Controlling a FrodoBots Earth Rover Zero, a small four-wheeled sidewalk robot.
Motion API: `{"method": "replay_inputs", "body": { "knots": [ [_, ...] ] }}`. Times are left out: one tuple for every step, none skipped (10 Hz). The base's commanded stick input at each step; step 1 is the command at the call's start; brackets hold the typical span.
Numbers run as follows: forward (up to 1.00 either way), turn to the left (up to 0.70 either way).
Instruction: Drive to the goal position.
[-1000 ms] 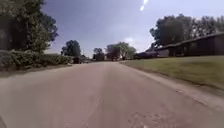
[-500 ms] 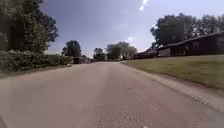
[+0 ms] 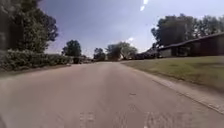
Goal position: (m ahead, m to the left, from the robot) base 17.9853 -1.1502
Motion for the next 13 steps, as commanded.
{"method": "replay_inputs", "body": {
  "knots": [
    [0.70,0.00],
    [0.70,0.00],
    [0.70,0.00],
    [0.70,0.00],
    [0.70,0.00],
    [0.70,0.00],
    [0.70,0.00],
    [0.70,0.00],
    [0.70,0.00],
    [0.70,0.00],
    [0.70,0.00],
    [0.70,0.00],
    [0.70,0.00]
  ]
}}
